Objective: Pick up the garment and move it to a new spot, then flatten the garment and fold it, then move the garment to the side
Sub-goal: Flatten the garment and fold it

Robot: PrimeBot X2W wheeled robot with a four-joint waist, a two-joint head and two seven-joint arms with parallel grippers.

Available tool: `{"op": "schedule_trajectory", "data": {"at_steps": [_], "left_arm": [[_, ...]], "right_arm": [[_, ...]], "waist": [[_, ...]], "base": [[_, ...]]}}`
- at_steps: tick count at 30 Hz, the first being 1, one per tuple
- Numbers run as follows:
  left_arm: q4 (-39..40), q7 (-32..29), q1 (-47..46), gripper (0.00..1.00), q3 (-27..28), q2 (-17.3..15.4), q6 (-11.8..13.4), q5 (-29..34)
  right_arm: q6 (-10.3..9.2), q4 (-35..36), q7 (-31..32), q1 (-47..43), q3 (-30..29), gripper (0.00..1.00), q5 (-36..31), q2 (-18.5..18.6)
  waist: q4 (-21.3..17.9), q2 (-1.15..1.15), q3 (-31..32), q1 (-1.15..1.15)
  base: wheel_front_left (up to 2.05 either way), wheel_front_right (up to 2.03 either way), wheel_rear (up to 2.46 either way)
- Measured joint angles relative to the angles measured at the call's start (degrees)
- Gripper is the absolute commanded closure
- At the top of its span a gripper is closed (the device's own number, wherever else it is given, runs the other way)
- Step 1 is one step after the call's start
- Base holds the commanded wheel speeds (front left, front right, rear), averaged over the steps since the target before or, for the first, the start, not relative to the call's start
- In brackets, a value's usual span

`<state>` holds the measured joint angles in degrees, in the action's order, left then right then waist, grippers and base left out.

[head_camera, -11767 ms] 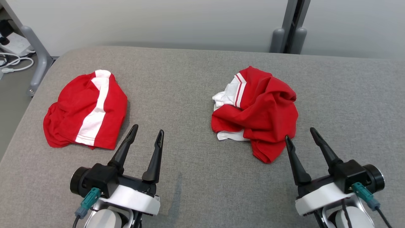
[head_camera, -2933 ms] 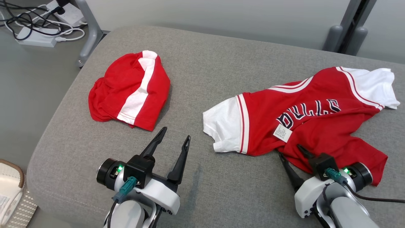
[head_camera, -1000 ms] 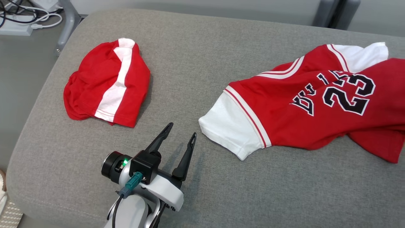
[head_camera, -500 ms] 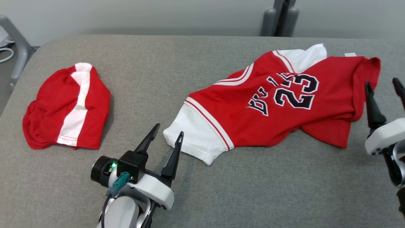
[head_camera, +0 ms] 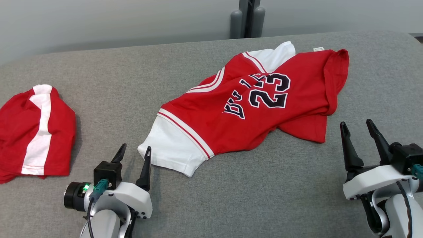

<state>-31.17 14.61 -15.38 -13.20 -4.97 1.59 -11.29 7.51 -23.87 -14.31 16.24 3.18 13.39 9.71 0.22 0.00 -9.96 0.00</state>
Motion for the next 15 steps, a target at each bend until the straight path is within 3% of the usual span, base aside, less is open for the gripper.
{"op": "schedule_trajectory", "data": {"at_steps": [15], "left_arm": [[-13.72,-1.86,-7.59,0.00,-2.71,-1.85,-2.25,1.16]], "right_arm": [[0.00,3.12,1.36,-1.05,-1.12,0.00,-2.69,-1.70]], "waist": [[-2.39,0.00,-1.38,0.00]], "base": [[0.00,0.00,0.00]]}}
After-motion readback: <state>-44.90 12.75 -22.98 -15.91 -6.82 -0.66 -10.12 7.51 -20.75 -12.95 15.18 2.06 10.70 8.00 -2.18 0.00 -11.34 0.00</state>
